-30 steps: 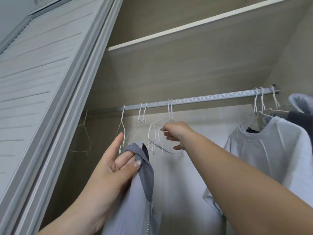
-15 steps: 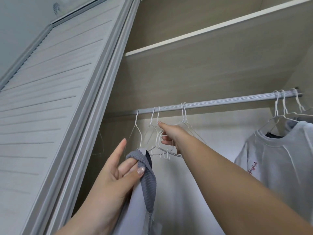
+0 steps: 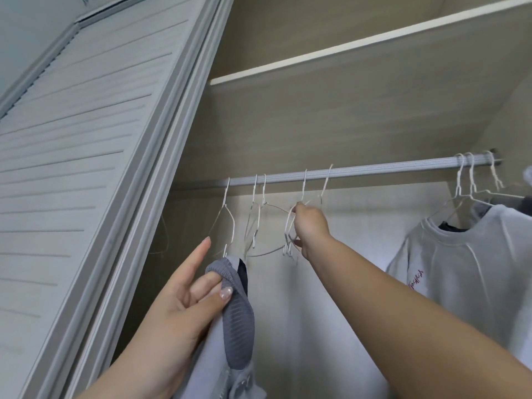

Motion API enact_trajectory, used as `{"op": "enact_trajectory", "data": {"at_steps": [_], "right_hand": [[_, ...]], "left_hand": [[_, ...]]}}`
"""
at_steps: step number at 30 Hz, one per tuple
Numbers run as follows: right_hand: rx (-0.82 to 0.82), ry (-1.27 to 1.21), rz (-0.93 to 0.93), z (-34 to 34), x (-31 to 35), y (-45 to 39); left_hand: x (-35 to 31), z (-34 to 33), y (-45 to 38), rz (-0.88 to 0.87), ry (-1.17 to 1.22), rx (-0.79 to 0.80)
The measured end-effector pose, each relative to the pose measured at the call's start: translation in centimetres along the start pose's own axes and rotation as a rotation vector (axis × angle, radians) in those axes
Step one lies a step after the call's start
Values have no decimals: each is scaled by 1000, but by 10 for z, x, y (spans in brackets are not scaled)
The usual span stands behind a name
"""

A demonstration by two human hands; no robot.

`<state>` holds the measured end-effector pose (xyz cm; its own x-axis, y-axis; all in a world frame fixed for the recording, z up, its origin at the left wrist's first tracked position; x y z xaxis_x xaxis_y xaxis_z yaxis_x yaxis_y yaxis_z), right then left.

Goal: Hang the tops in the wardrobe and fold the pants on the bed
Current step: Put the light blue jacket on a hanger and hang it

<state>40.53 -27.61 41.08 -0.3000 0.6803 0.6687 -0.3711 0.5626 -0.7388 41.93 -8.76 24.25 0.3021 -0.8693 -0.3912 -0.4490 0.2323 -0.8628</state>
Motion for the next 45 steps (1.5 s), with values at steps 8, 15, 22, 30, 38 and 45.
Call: {"op": "enact_trajectory", "data": {"at_steps": [8,15,22,30,38,45], "right_hand": [[-57,29,89,36,-6,3],[-99,112,152,87,-13,18],[90,168,126,115,-45,102],[462,371,-140,117,-118,220],[723,-106,-639,123,-164,279],[882,-397,-774,114,-188,301]], "left_hand": [[3,-6,4,4,4,2],[11,-16,15,30,37,14],[25,-16,20,-54,-315,-12],[47,-14,56,54,-359,-239],[60,27,110,255,-248,-504],[43,76,150,263,-504,-554]]}}
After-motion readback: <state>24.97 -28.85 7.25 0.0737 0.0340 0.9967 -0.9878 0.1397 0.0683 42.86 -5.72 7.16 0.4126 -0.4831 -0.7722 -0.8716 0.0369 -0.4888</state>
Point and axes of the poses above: each hand's wrist, its own y-axis away from the middle knuckle, its own z-axis out of the back of the hand, x = y × z, the point moved 1 cm from there along -y, towards the middle knuckle, and after that the axes turned 9 degrees about y, right-handed, at the moved point
